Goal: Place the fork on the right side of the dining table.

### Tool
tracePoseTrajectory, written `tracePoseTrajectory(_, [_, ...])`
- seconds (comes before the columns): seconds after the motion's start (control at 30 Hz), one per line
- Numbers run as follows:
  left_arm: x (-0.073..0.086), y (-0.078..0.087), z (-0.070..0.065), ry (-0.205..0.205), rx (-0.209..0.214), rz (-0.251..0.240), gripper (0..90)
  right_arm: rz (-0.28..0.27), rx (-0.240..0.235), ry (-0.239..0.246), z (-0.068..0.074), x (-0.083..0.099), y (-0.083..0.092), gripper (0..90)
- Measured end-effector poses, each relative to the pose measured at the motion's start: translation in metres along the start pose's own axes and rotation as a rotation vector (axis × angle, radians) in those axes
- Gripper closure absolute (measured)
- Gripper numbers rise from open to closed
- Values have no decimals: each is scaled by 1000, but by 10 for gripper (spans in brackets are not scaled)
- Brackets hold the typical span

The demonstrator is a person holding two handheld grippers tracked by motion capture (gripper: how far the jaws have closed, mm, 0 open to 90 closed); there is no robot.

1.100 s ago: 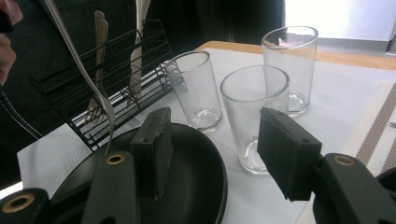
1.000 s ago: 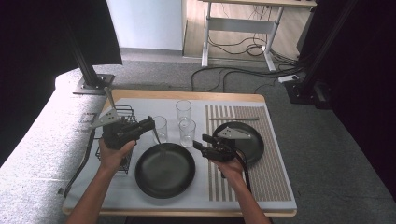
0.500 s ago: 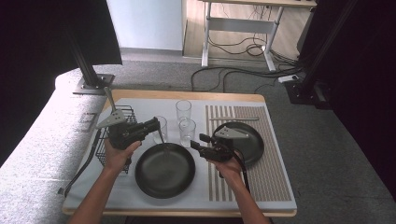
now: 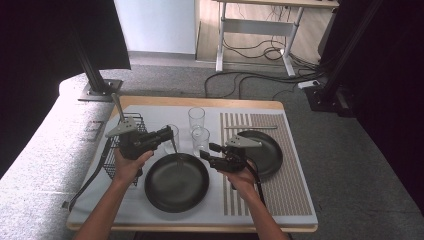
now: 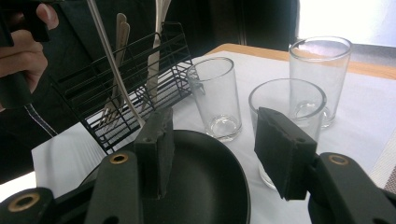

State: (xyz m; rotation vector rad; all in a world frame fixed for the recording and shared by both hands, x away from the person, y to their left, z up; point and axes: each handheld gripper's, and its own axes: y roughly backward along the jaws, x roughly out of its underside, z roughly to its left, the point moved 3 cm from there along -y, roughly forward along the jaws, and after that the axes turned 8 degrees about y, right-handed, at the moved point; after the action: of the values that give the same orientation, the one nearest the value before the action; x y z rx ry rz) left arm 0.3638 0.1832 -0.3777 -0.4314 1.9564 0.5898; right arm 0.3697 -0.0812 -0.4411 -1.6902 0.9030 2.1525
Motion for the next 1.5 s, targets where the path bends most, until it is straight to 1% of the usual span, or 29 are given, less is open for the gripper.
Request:
tracePoseTrajectory(0.37, [0, -5, -4, -7, 8, 8, 798, 14, -22, 14, 6, -1, -8, 488])
tracePoseTrajectory(0.93, [2, -12, -7, -10, 17, 15, 798, 14, -50, 19, 17, -1, -19, 491])
tracePoseTrajectory(1.17, [3, -15, -8, -11, 20, 18, 798, 9, -54, 20, 18, -3, -21, 495])
tracePoseTrajectory(1.27, [3, -16, -8, -7, 24, 18, 798, 14, -57, 27, 20, -3, -22, 496])
tracePoseTrajectory(1.37, [3, -19, -10, -14, 23, 22, 798, 15, -62, 28, 21, -3, -24, 504])
tracePoseTrajectory(1.43, [3, -20, -11, -11, 30, 24, 798, 21, -66, 31, 22, -3, -25, 505])
tracePoseTrajectory(1.5, [4, -21, -11, -12, 27, 25, 798, 23, -66, 35, 22, -3, -27, 509])
